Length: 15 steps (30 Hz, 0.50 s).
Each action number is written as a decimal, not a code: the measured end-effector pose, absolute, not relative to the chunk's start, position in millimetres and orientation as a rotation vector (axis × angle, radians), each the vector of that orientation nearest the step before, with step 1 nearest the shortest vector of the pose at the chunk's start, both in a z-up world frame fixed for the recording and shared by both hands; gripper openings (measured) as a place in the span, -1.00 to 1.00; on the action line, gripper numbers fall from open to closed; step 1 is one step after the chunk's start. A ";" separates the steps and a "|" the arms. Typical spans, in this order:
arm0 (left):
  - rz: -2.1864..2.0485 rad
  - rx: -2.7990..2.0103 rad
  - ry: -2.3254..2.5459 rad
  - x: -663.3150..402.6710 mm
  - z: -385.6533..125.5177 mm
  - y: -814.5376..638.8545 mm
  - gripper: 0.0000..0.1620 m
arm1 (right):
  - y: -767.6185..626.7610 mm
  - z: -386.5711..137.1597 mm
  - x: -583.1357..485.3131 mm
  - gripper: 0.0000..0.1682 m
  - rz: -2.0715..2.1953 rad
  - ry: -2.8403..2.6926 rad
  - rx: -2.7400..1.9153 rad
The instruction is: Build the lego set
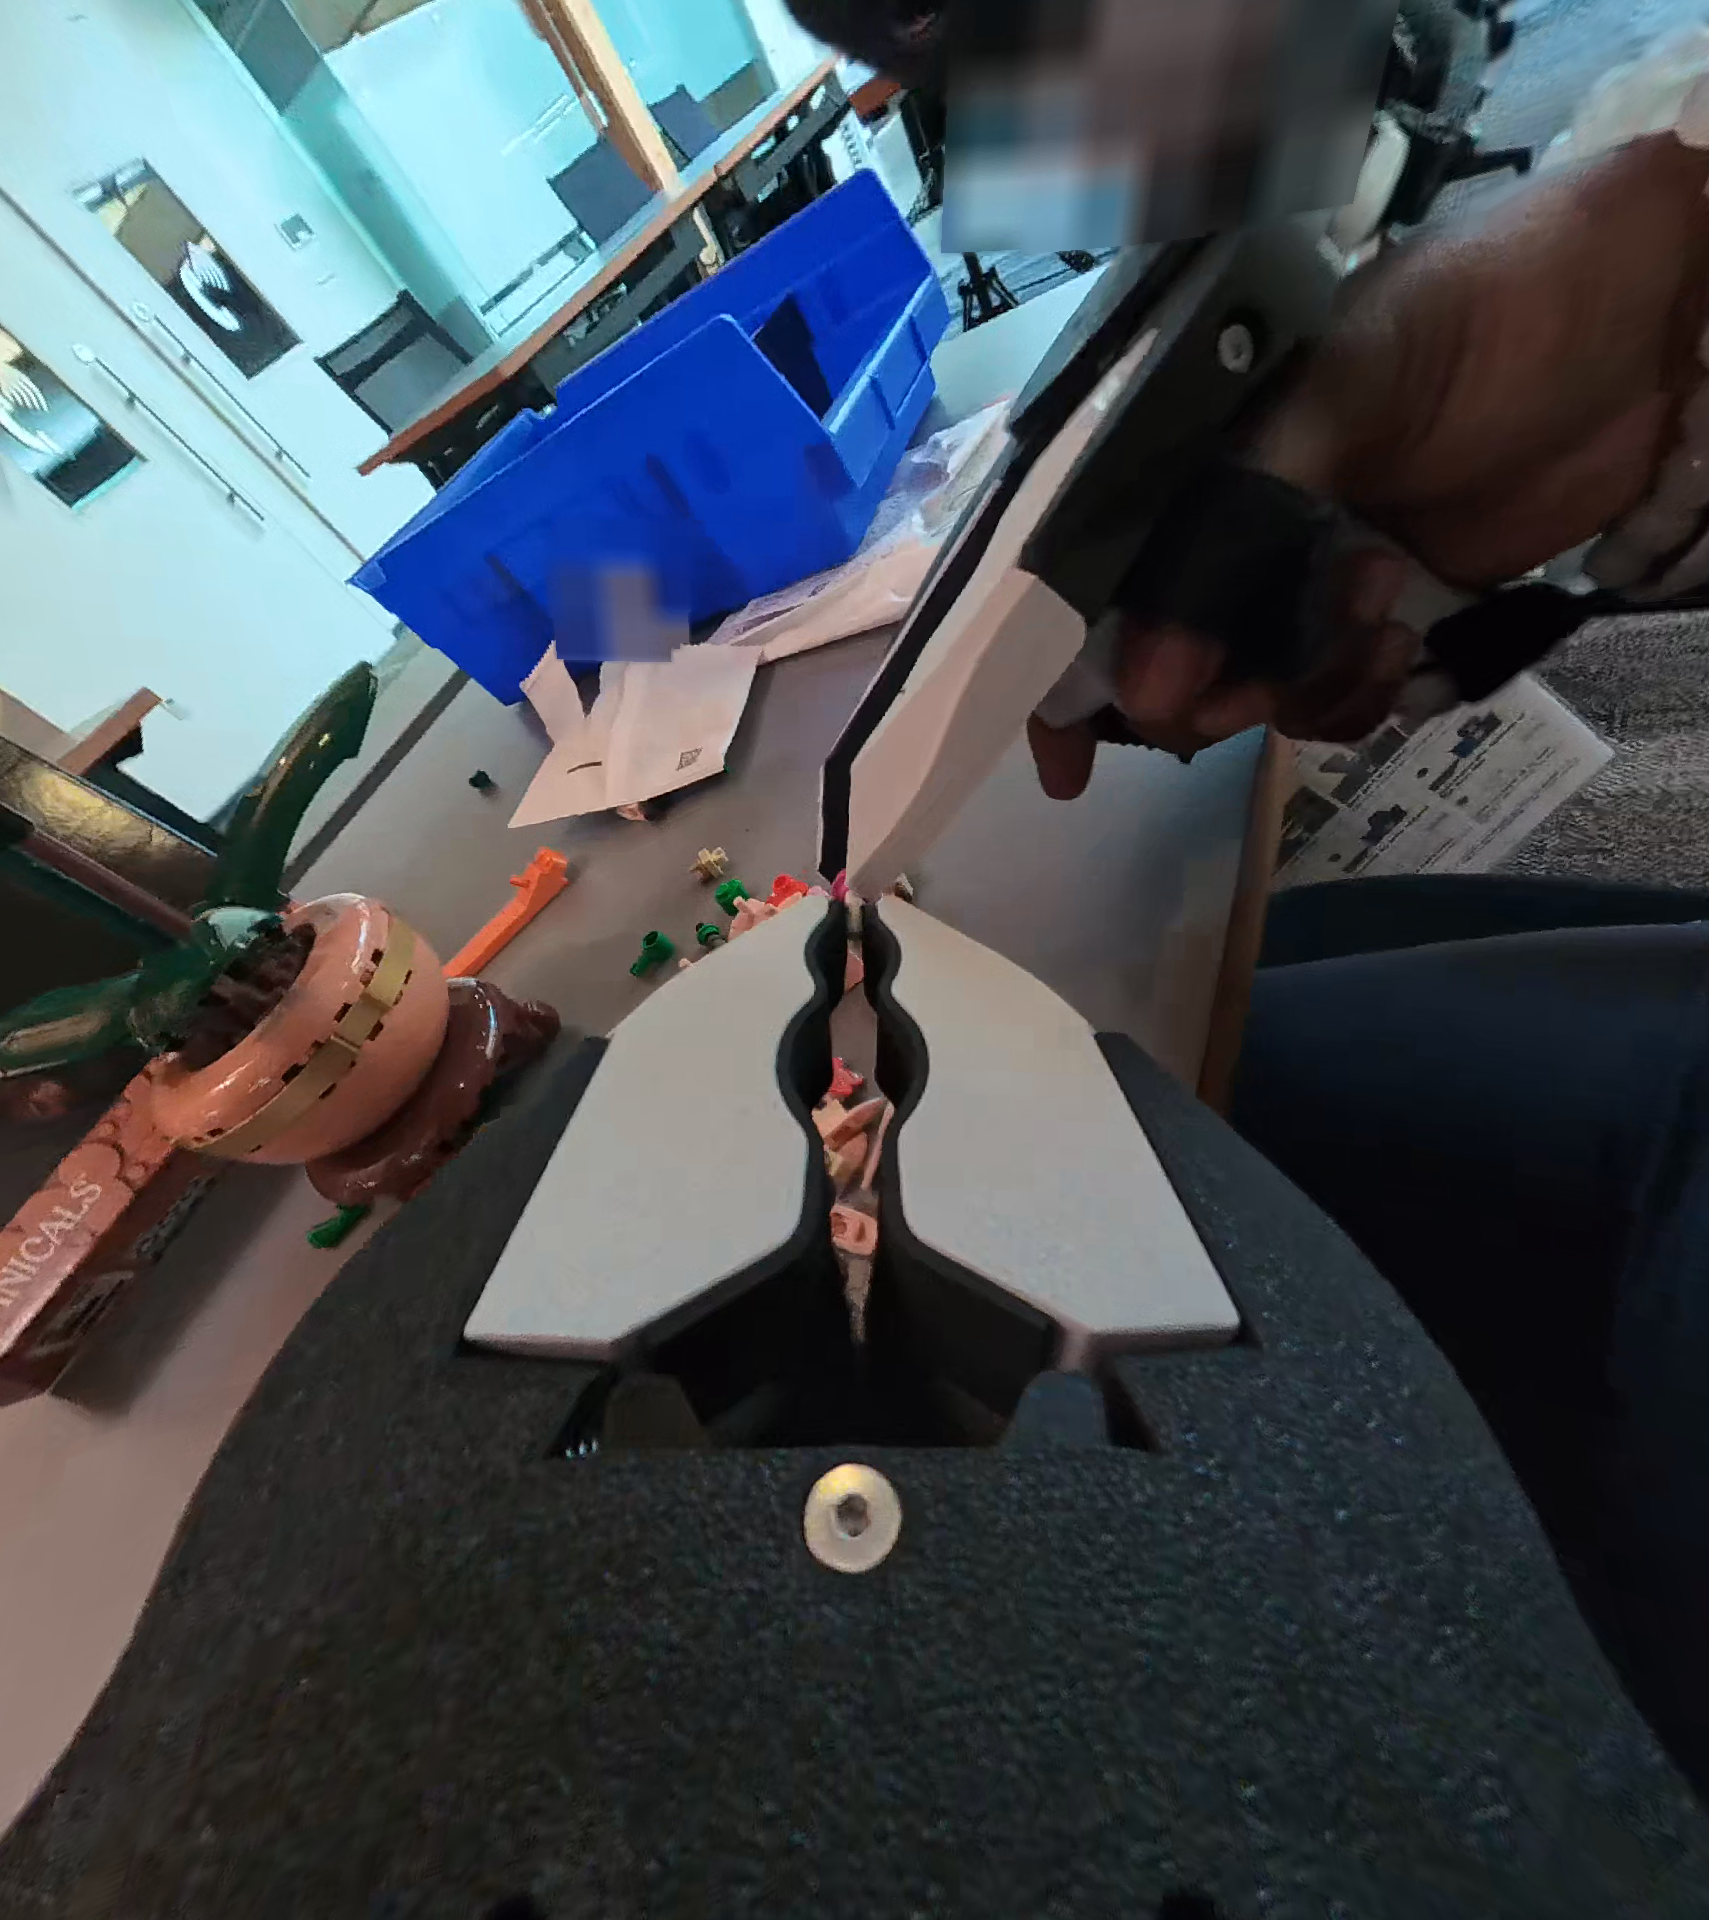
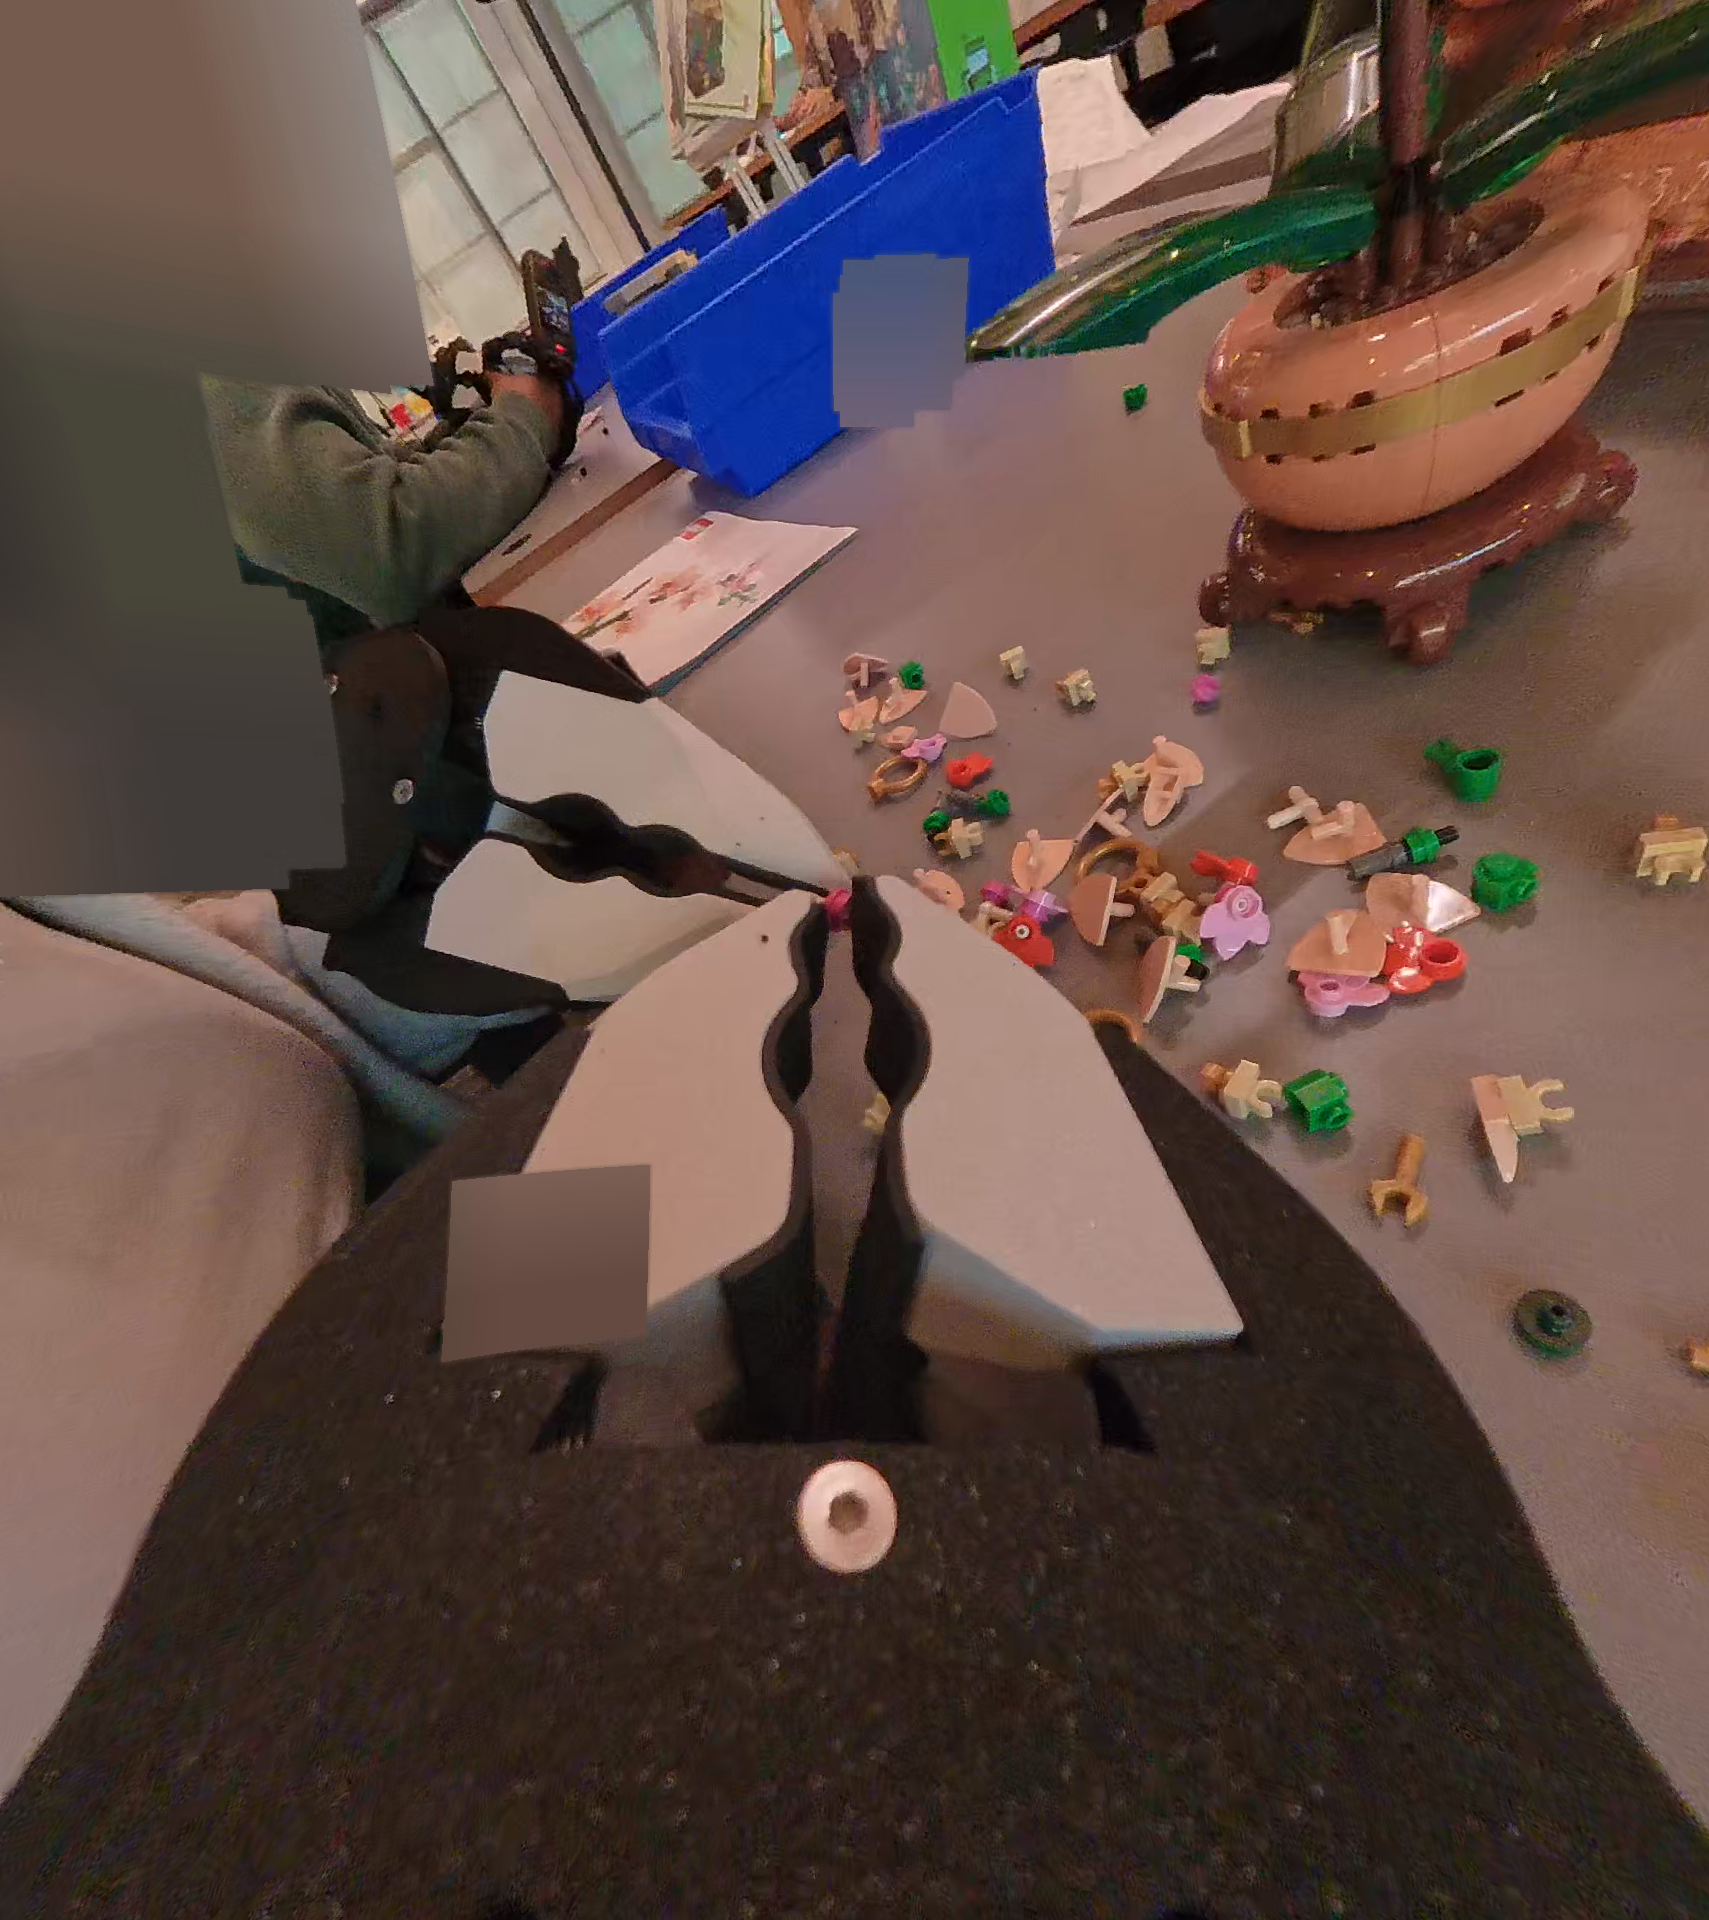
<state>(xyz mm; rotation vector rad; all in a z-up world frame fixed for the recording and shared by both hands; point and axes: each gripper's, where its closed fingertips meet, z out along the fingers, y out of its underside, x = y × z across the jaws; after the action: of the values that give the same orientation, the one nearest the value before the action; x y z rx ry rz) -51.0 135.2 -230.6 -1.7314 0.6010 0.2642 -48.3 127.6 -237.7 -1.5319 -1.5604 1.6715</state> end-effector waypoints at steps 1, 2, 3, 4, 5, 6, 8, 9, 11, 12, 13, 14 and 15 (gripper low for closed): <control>0.276 -1.724 0.624 -50.1 -231.6 134.8 -0.98 | 126.8 -238.8 -47.4 -0.96 1.685 -1.583 -1.541; 0.289 -1.716 0.645 -49.1 -232.3 134.1 -0.98 | 125.9 -240.3 -45.9 -0.96 1.685 -1.612 -1.532; 0.304 -1.705 0.656 -48.6 -232.2 133.6 -0.98 | 124.8 -240.3 -45.0 -0.97 1.682 -1.633 -1.509; 0.315 -1.704 0.665 -48.4 -233.0 133.4 -0.98 | 124.6 -241.2 -44.8 -0.98 1.652 -1.655 -1.485; 0.327 -1.709 0.675 -48.9 -234.6 133.5 -0.97 | 124.7 -243.2 -45.1 -0.98 1.602 -1.682 -1.464; 0.337 -1.715 0.673 -50.2 -235.4 133.9 -0.98 | 125.5 -244.7 -46.0 -0.98 1.558 -1.696 -1.458; 0.345 -1.722 0.658 -54.3 -235.2 134.7 -0.98 | 126.8 -244.8 -50.0 -0.98 1.463 -1.704 -1.430; 0.354 -1.727 0.652 -57.1 -235.6 135.0 -0.97 | 127.5 -245.1 -52.7 -0.98 1.401 -1.710 -1.414; 0.362 -1.741 0.636 -62.3 -236.3 135.0 -0.97 | 128.3 -245.7 -58.4 -0.98 1.305 -1.726 -1.390; 0.363 -1.748 0.627 -65.0 -236.4 134.8 -0.97 | 128.2 -246.5 -61.2 -0.98 1.280 -1.729 -1.388; 0.343 -1.725 0.627 -63.4 -233.4 133.7 -0.97 | 128.8 -248.7 -63.6 -1.00 1.245 -1.732 -1.383; 0.239 -1.674 0.625 -51.6 -225.0 129.2 -0.98 | 154.5 -265.4 -65.4 -1.00 0.992 -1.722 -1.420; 0.178 -1.667 0.576 -46.3 -219.6 127.0 -0.98 | 172.8 -275.1 -61.8 -1.00 0.848 -1.727 -1.451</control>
<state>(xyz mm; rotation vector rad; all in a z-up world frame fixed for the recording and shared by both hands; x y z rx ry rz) -46.3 127.0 -219.6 -1.6670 0.5764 0.1785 -61.8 172.8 -275.1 -1.4513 -1.7272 0.8483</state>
